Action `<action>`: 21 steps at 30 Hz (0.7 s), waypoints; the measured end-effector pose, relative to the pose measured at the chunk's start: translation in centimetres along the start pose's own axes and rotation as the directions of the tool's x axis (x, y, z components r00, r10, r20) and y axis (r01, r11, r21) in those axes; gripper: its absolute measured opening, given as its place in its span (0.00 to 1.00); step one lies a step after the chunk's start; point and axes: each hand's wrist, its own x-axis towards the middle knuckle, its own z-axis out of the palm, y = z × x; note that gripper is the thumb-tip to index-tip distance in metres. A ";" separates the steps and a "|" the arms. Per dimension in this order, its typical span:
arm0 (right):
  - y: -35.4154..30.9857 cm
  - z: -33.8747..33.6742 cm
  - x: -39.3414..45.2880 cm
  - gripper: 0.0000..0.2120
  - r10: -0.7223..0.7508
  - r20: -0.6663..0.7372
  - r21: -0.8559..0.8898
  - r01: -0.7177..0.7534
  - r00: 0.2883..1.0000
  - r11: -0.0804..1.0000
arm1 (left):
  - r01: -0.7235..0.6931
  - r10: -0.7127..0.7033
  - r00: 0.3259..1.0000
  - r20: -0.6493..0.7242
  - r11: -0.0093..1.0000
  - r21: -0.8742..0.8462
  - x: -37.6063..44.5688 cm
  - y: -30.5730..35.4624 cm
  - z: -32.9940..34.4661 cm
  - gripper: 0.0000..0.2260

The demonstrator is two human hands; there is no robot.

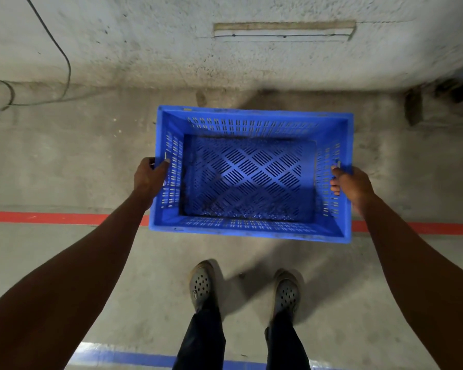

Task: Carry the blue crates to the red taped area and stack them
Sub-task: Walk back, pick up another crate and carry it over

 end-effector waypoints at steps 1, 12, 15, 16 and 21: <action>-0.1 -0.4 -0.5 0.09 -0.019 0.005 -0.038 0.019 1.000 0.999 | -0.013 0.013 1.000 0.007 1.000 -0.004 -0.7 0.3 -0.3 0.16; -4.0 -6.5 -9.8 0.13 0.013 0.024 -0.078 -0.011 1.000 0.997 | -0.014 0.019 0.997 0.071 0.998 -0.066 -11.8 8.2 -5.8 0.10; -6.5 -8.7 -14.8 0.05 0.053 0.051 -0.031 -0.052 0.997 0.998 | 0.047 -0.015 0.987 0.158 0.978 -0.201 -16.7 11.3 -7.6 0.09; -7.5 -9.6 -17.2 0.05 0.075 0.084 0.027 -0.078 0.994 0.997 | 0.060 -0.014 0.983 0.183 0.968 -0.245 -19.0 12.6 -8.2 0.08; -11.0 -15.0 -28.4 0.07 0.064 0.184 0.129 -0.088 0.981 0.988 | 0.026 0.048 0.981 0.188 0.929 -0.369 -30.4 19.0 -12.4 0.09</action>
